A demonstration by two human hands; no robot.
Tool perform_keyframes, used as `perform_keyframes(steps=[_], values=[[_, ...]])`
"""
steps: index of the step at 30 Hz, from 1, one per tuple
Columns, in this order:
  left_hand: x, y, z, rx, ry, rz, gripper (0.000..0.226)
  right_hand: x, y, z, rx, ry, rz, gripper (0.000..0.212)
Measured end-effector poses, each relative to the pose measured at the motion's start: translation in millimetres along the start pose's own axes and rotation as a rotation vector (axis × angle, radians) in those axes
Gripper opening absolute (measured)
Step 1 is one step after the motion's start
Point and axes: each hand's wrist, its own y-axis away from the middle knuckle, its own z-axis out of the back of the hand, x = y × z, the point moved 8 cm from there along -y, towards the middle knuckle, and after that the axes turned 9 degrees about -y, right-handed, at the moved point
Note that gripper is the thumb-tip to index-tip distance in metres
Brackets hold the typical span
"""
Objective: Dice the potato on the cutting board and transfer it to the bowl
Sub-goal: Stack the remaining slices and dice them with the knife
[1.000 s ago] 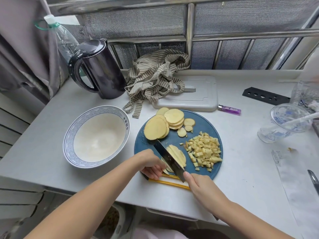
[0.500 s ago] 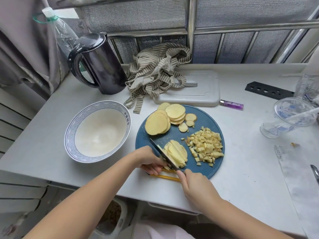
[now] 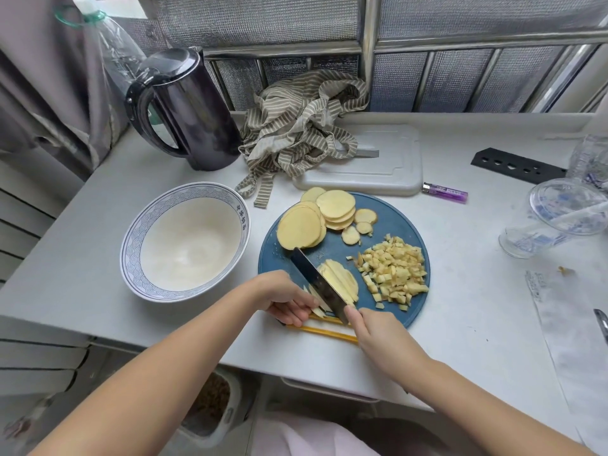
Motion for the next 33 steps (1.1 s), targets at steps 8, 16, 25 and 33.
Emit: perform_keyframes(steps=[8, 16, 25, 33], values=[[2, -1, 0, 0.009, 0.011, -0.002, 0.023, 6, 1, 1, 0.022, -0.001, 0.035, 0.045], [2, -1, -1, 0.011, 0.017, -0.012, 0.022, 7, 4, -3, 0.013, 0.036, 0.060, 0.044], [1, -1, -3, 0.001, 0.024, -0.046, 0.017, 15, 6, -13, -0.100, 0.342, 0.084, 0.043], [-2, -2, -2, 0.005, 0.040, -0.072, 0.018, 6, -2, -16, -0.051, 0.132, 0.044, 0.041]])
